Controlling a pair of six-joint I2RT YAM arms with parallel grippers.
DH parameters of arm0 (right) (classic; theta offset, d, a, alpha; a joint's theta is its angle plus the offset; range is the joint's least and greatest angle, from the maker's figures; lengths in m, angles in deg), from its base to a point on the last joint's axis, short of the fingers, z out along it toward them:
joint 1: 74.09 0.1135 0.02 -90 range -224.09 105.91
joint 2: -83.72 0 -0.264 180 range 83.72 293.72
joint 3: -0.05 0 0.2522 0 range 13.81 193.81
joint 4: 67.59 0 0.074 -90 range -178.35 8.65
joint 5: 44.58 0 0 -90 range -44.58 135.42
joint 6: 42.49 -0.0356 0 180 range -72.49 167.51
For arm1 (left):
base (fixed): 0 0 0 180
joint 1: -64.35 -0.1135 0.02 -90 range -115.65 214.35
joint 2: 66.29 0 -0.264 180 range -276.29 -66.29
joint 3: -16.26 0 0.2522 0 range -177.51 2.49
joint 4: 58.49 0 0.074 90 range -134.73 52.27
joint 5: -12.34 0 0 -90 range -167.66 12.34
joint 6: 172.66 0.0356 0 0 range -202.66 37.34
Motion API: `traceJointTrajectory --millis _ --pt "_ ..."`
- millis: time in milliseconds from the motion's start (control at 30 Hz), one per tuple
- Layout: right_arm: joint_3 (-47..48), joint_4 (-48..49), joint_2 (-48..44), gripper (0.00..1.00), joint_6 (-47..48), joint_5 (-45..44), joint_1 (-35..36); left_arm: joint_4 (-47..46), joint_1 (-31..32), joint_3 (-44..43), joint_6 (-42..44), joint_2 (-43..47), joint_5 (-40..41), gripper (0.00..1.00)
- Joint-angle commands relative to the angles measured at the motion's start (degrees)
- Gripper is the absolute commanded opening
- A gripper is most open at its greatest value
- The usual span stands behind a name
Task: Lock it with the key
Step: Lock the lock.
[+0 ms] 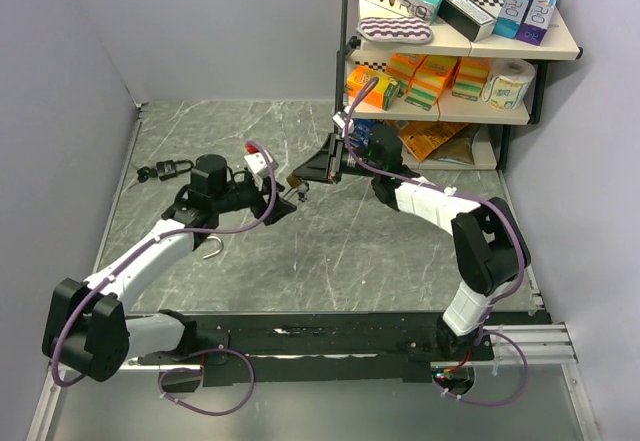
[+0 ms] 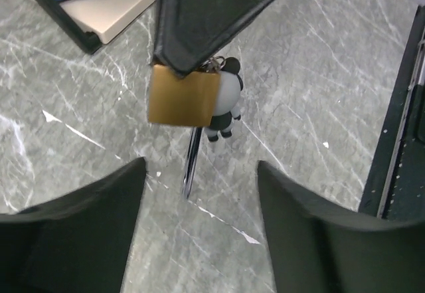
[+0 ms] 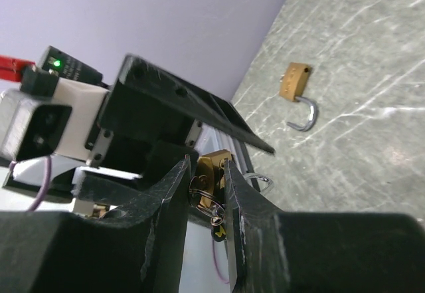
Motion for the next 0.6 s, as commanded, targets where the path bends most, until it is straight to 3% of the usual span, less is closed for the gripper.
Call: traceJointTrajectory --millis 0,133,233,267,300,367,400,433,500,567 --pt "0.12 6.20 -4.04 0.00 -2.71 1.49 0.55 -4.09 1.14 -2.29 4.23 -0.72 1.06 0.66" --pt "-0.67 7.60 -4.31 0.00 -2.89 1.84 0.90 -2.87 1.23 -3.52 4.66 -1.61 0.53 0.45" --pt "-0.76 7.26 -4.66 0.00 -2.37 2.02 0.90 -1.03 1.23 -4.23 5.72 -1.69 0.09 0.19" --pt "-0.76 6.65 -4.83 0.00 -1.41 2.11 0.90 -0.41 1.31 -4.66 6.68 -1.52 0.18 0.01" --pt "-0.67 6.03 -4.92 0.00 -0.87 2.28 0.90 0.46 1.23 -4.75 6.86 -1.34 0.09 0.01" --pt "-0.14 4.11 -5.18 0.18 0.97 3.07 0.82 2.13 1.23 -5.63 8.96 -0.64 -1.22 0.01" --pt "-0.14 3.48 -5.27 0.43 1.50 3.60 0.64 3.45 1.23 -6.24 9.84 -0.64 -3.23 0.01" --pt "0.12 2.78 -5.36 0.53 2.11 4.21 0.47 6.94 1.23 -6.95 10.46 -0.64 -4.21 0.01" --pt "-0.14 0.76 -6.15 0.68 3.96 5.00 -0.58 10.04 1.23 -9.14 11.61 -0.64 -6.66 0.01" --pt "-0.40 -1.08 -7.55 0.73 7.03 6.06 -1.55 15.14 1.23 -11.33 13.36 -0.81 -8.51 0.01"
